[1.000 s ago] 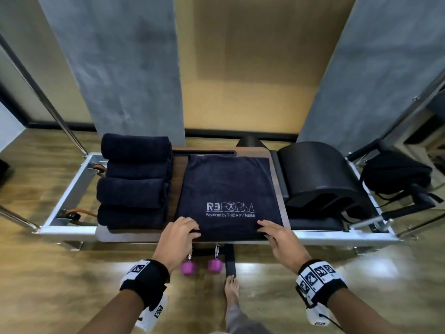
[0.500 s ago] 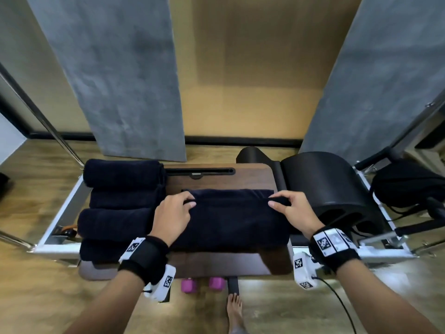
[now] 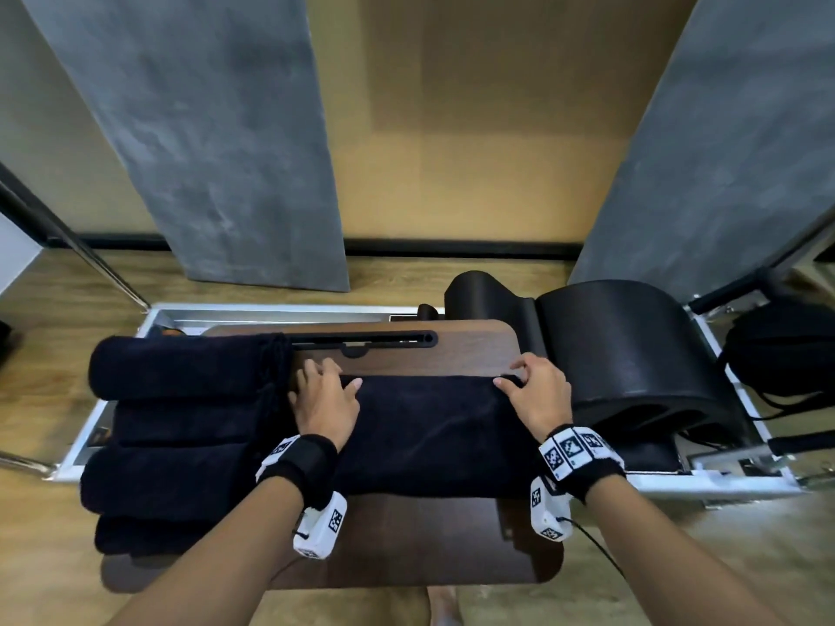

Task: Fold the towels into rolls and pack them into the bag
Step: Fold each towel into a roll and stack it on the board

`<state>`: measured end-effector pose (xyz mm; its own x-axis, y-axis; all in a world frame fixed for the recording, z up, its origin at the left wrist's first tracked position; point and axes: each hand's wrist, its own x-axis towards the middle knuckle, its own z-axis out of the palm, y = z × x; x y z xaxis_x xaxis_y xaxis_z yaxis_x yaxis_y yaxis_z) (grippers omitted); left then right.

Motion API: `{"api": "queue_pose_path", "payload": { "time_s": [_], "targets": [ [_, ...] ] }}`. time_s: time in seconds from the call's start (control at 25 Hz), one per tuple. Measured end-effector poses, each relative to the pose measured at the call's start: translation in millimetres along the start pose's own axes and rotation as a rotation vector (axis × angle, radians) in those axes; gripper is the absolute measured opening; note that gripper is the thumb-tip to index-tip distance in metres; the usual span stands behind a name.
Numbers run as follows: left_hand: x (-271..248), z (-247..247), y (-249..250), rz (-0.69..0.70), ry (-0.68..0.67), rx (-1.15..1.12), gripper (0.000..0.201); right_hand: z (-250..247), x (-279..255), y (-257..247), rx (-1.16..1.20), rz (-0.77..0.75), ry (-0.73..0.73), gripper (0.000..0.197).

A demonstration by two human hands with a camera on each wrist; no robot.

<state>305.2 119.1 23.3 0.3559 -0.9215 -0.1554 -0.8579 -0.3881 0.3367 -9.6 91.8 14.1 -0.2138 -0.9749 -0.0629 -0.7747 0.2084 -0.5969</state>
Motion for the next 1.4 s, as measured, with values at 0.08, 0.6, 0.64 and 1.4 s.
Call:
{"api": "queue_pose_path", "payload": {
  "time_s": [0.08,0.6,0.64,1.4],
  "targets": [
    [-8,-3,8,0.017,0.079,0.073,0.039,-1,-7,-4,0.030,-0.176,0.073,0.018],
    [-103,28,-13,0.588,0.008,0.136,0.022,-14,-100,6,-0.147,-0.258,-0.221,0.021],
    [-99,27,-15,0.556,0.008,0.194,0.023,-11,-118,6,-0.166,-0.302,-0.250,0.022],
    [-222,24,-97,0.755,-0.131,-0.188,0.052,33,-261,12,-0.156,-0.602,-0.283,0.079]
  ]
}}
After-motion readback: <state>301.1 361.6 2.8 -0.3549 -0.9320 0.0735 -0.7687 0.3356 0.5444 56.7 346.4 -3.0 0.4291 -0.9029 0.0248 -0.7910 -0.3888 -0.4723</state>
